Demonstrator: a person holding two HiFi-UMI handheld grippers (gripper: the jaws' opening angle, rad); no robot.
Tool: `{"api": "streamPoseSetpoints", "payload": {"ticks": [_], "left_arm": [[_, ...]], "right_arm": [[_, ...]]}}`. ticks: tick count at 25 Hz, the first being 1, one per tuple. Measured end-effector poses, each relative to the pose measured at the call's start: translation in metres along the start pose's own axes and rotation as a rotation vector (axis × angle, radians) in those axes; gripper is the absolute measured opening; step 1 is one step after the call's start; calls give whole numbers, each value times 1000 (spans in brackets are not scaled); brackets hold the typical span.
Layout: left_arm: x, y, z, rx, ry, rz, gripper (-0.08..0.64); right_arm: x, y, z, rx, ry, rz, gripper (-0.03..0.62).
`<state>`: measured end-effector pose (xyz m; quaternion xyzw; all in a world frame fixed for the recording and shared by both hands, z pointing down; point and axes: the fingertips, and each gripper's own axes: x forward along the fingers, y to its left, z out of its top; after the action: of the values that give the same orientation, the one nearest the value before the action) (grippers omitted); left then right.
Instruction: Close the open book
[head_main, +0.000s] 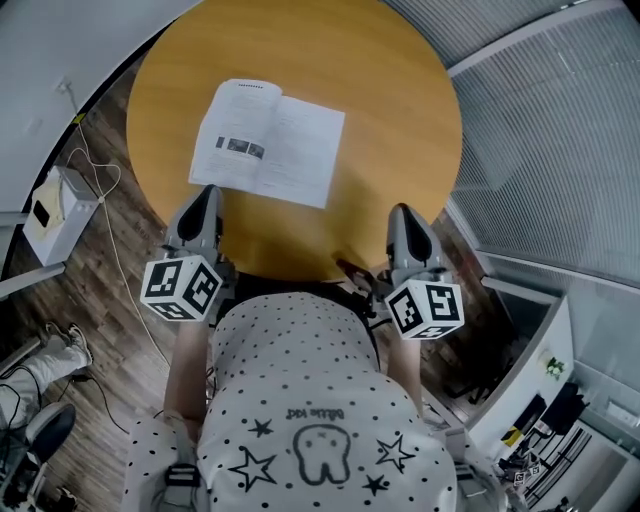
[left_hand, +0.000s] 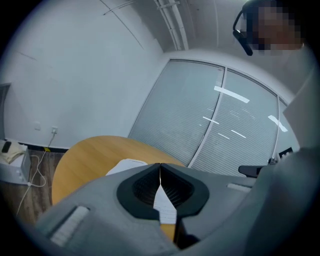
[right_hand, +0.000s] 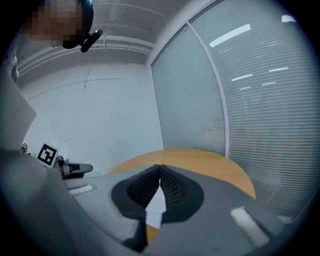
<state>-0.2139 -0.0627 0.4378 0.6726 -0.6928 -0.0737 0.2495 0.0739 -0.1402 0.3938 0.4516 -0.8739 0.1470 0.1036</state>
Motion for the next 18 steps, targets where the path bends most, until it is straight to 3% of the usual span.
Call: {"api": "streamPoseSetpoints", "payload": {"ticks": [3,5,10,18], "left_arm": [[2,13,-14,-140,9,5,18],[6,21,-25,-232,19,-10,108],[16,42,-64,-431,80,-12,146],[36,62,-119,-671,194,-9,209]], "right_arm": [[-5,2,-1,-9,8,-8,5],[-7,3,-2,-18,16,-16,5],[-10,9,-9,-32,47,-18,5],[-11,18,-12,-30,61,-27,5]]}}
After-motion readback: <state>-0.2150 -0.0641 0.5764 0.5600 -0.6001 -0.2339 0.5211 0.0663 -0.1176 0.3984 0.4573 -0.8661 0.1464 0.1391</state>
